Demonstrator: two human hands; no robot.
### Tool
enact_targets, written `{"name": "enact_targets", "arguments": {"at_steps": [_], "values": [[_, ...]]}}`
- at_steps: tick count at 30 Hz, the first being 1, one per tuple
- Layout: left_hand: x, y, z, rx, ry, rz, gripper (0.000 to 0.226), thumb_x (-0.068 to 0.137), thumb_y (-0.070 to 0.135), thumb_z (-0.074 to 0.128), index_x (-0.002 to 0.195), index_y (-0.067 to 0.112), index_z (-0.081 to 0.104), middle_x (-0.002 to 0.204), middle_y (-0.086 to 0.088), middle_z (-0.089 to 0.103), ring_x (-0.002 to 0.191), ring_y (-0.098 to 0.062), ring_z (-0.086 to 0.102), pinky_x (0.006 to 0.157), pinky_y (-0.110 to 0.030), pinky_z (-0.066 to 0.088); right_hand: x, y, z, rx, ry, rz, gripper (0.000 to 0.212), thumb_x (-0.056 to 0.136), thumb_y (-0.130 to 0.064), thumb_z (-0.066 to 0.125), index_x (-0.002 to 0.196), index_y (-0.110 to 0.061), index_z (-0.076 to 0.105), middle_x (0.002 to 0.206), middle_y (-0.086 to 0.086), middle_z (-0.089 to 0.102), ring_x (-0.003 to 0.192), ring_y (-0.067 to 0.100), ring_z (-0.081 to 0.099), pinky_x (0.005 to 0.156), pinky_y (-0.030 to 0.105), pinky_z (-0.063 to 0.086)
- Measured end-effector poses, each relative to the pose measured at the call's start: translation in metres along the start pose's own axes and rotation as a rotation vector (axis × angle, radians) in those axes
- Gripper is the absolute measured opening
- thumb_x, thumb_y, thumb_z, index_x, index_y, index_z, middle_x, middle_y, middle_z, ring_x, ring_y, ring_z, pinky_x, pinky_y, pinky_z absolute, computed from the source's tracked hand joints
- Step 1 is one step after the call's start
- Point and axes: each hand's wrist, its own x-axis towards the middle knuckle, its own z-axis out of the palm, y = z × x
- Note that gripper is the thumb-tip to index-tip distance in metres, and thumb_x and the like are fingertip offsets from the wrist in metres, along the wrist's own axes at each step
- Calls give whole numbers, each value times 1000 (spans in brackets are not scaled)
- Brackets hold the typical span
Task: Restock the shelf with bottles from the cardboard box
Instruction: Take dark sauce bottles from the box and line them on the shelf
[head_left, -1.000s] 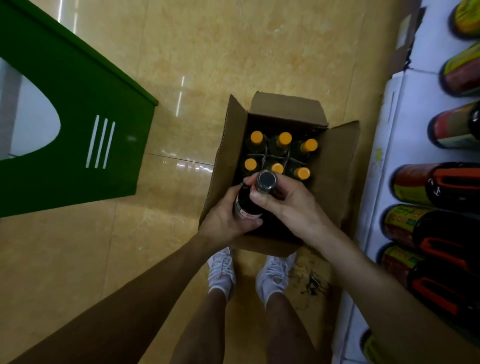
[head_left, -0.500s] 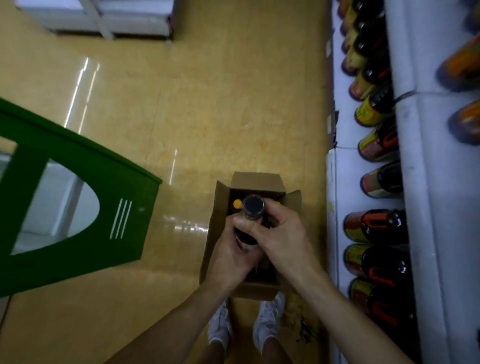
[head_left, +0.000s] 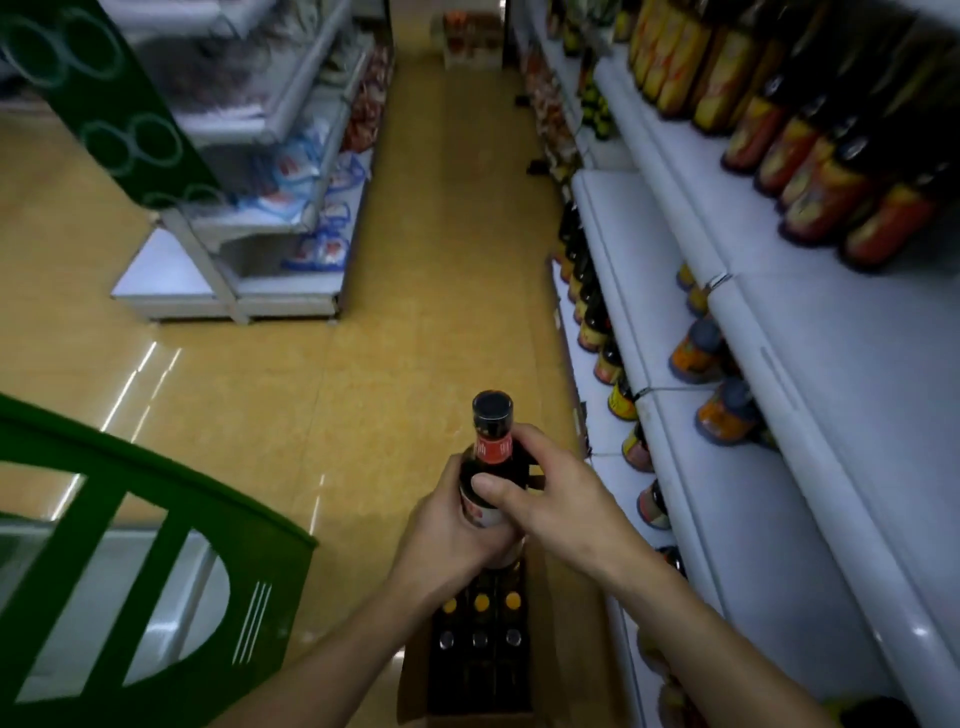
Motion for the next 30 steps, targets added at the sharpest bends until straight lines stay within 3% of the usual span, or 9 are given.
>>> {"name": "enact_targets", "arguments": {"at_steps": [3,6,12,17,20,24,27,30], "values": [[-1,55,-18,48,-43,77,58,70,53,76,123,49,52,107,19,74,95,3,70,89,-40,60,-11,-44,-32,-11,55,-42,40,90,-48,69,127,-47,55,119,-24,64,114,-12,54,89,14,45],[-7,111,-32,97,-90,160,62,66,62,71,124,51,52,107,21,73,95,3,70,87,-37,61,-25,-88,-64,-21,117,-75,34,90,-49,68,122,-47,56,114,-24,66,109,-11,58,88,16,48],[-10,194,-44,116,-164,318,51,74,61,77,119,52,54,108,22,73,97,0,72,86,-42,61,-51,-155,-116,-89,253,-129,31,91,-53,65,121,-47,57,113,-22,67,107,-6,61,89,21,50],[-13,247,-45,91,-227,432,49,83,36,81,125,43,56,112,17,75,103,-3,72,93,-42,59,-71,-187,-146,-81,370,-166,33,91,-54,64,122,-44,59,112,-23,69,106,-7,61,92,25,51],[-16,272,-42,112,-235,479,57,78,48,82,127,46,53,115,16,74,105,-5,72,93,-46,59,-83,-201,-162,-69,432,-177,31,93,-51,63,123,-43,58,109,-24,69,103,-10,61,89,24,52],[-26,310,-36,179,-220,520,58,69,71,76,114,50,47,100,17,74,91,-5,73,82,-45,62,-100,-217,-186,-93,501,-199,34,94,-54,60,126,-43,56,112,-24,68,105,-7,62,89,24,52],[-34,337,-28,222,-234,570,51,73,70,75,106,48,44,96,18,74,85,-1,71,78,-42,61,-115,-228,-206,-91,555,-224,37,95,-53,60,129,-40,56,112,-24,68,106,-10,61,90,20,50],[-40,367,-14,218,-258,629,56,75,66,75,118,50,44,101,19,74,88,0,72,80,-42,62,-133,-238,-230,-75,600,-243,36,94,-52,62,128,-41,56,115,-20,69,109,-3,64,96,32,53]]}}
